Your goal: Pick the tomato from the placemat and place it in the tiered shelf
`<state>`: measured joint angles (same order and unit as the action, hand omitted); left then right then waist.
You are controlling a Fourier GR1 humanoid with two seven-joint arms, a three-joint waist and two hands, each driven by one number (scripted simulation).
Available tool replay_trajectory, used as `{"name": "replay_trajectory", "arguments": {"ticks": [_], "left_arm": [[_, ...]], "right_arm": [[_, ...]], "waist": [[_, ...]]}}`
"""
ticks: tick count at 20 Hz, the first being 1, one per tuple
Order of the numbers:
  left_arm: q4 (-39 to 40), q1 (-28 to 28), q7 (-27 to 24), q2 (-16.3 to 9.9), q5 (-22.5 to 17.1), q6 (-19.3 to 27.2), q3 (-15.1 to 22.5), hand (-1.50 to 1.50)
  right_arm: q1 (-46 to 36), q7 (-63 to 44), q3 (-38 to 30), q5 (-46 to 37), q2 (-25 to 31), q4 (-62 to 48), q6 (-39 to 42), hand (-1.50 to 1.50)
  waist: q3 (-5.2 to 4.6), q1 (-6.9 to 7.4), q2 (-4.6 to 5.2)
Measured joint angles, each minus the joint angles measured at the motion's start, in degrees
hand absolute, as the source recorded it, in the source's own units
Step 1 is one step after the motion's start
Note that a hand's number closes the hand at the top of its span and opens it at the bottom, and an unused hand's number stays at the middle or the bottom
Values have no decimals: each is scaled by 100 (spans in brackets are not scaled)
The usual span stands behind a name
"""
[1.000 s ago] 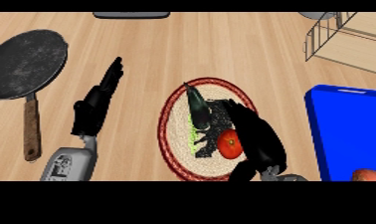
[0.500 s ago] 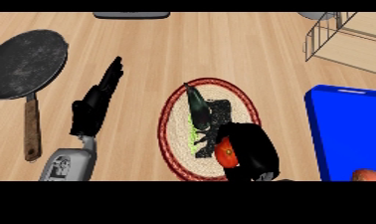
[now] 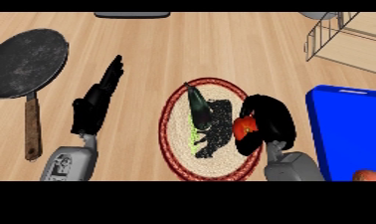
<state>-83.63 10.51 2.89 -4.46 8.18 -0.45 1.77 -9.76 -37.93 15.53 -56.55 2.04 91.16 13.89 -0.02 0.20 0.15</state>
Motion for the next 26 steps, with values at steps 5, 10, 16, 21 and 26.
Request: {"name": "replay_trajectory", "arguments": {"ticks": [5,10,16,21,26], "left_arm": [[99,11,-112,-17,-14,-34,-41,0],[26,-60,-88,-11,-8,-48,-15,0],[24,-96,-140,-78,-63,-120,-95,0],[5,-125,-111,-57,-18,-92,-78,0],[-8,-90,-102,-89,-15,-125,-103,0]], "right_arm": [[-651,-569,-624,37,-130,-262,-422,150],[-1039,-730,-837,406,-182,147,-1381,150],[-1425,-1301,-845,154,-159,1098,-1583,150],[-1964,-1905,-1000,-362,-1,1683,-1243,150],[-2522,-2058,-1378,-703,398,1891,-919,150]], "waist": [[1,4,-4],[5,11,-19],[0,-25,-30],[-3,-32,-32],[-2,-26,-29]]}}
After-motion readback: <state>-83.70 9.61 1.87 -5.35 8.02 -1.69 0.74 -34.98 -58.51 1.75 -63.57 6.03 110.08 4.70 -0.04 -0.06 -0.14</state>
